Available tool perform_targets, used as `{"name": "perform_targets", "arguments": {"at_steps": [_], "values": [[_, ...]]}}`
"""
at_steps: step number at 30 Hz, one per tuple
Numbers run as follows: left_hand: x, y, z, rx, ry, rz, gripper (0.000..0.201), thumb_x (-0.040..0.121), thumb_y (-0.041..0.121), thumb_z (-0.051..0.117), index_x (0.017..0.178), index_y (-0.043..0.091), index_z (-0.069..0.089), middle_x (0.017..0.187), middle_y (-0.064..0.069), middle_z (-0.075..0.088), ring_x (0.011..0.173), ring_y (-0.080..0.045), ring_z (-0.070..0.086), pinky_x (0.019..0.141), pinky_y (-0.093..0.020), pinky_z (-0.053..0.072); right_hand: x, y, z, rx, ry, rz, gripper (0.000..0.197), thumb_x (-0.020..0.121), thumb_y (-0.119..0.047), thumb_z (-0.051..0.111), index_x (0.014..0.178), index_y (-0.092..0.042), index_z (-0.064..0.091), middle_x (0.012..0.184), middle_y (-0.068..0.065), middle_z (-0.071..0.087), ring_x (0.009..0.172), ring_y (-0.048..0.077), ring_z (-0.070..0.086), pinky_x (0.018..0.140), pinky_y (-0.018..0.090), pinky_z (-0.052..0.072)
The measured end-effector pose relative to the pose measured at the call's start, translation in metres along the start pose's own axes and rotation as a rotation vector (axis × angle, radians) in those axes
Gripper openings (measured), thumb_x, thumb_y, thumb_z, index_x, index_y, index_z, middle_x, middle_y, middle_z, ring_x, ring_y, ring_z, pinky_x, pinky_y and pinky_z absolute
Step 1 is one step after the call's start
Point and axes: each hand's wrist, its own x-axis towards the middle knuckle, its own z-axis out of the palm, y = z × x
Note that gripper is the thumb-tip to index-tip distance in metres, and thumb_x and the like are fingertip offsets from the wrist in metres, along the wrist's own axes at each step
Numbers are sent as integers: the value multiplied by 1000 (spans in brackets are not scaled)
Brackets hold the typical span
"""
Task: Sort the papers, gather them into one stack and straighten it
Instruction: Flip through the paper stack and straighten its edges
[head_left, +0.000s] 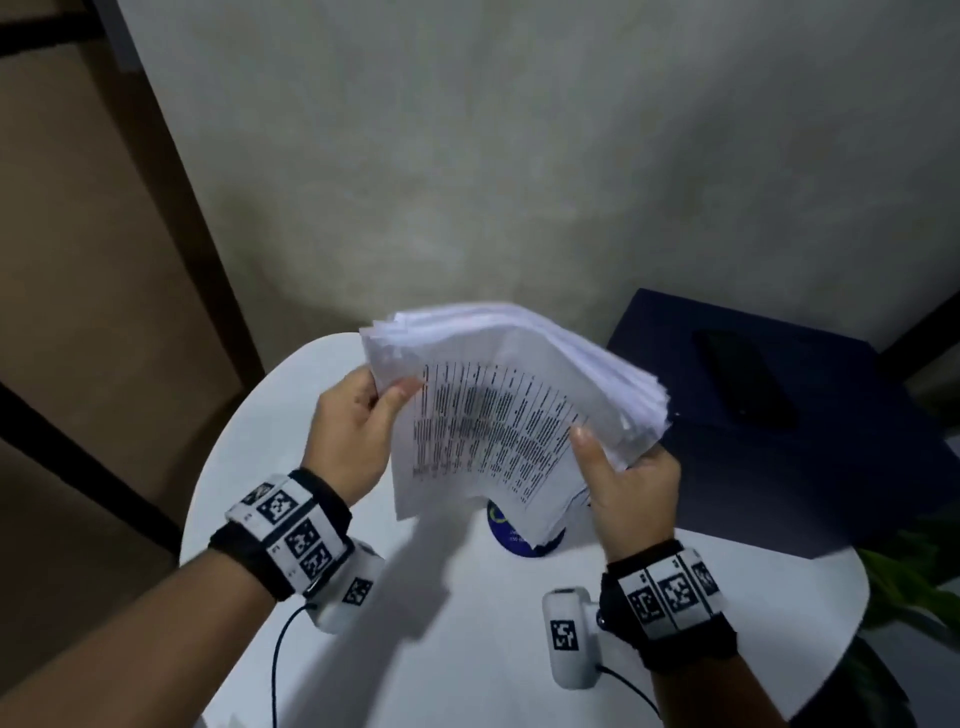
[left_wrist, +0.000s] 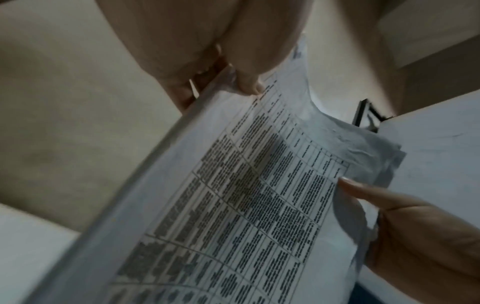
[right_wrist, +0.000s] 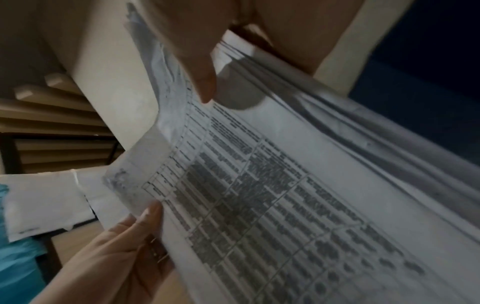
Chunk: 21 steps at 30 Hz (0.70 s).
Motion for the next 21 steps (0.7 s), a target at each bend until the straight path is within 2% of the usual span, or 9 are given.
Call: {"name": "perform_targets", "arguments": {"at_steps": [2,4,6,8,10,13,15,18,21], "values": [[-10,-20,-1,46,-168,-19,19,99,20,55,114,16,64,103,12,74,99,-4,68,89,-32,55,-10,10,4,-12,18,64,14,78,-11,78,75,-19,67,70,-14,73,67,-2,68,65,26,54],[-13,-32,1,-49,-276,-31,34,99,26,48,132,17,52,123,12,67,117,-4,61,100,-28,49,-11,15,5,60,71,104,18,78,-9,78,91,-19,70,86,-11,77,83,5,72,74,23,58],[-13,-30,8,-119,-274,-35,47,98,44,46,139,21,42,136,12,56,127,-2,52,107,-25,41,-8,13,6,104,111,103,24,78,-8,78,99,-16,70,91,-5,77,87,9,73,75,20,57],[-9,-24,18,-177,-239,-62,71,87,68,47,144,26,36,144,10,49,132,-1,47,109,-22,37,-5,5,10,130,151,73,27,77,-7,79,102,-12,69,89,2,75,83,10,72,73,21,57],[-5,-18,28,-217,-177,-77,81,80,75,50,144,29,36,144,8,49,130,-2,48,107,-22,38,-2,1,14,128,210,49,23,77,-8,79,98,-13,70,90,3,72,79,9,70,71,21,57],[0,-14,37,-239,-91,-86,65,84,64,51,137,29,44,136,1,56,122,-9,56,102,-27,43,2,-2,18,113,260,27,14,83,-8,74,83,-22,71,80,-6,71,72,4,66,67,18,53],[1,-12,41,-240,-62,-76,53,89,56,50,133,26,48,129,-1,59,116,-12,59,99,-29,46,4,-5,19,88,268,10,14,85,-7,71,80,-20,72,75,-10,71,71,4,65,66,16,52],[6,-8,44,-226,-5,-52,41,94,45,47,127,22,55,116,6,64,103,-1,61,90,-18,46,7,-8,19,48,280,-25,12,86,-4,67,80,-13,72,80,-4,73,77,7,67,70,16,52],[9,-7,45,-241,20,-45,38,96,41,47,123,18,61,111,7,67,100,0,62,89,-15,46,10,-6,16,21,384,-31,21,85,-2,64,74,-20,67,79,-5,72,80,9,66,73,19,49]]}}
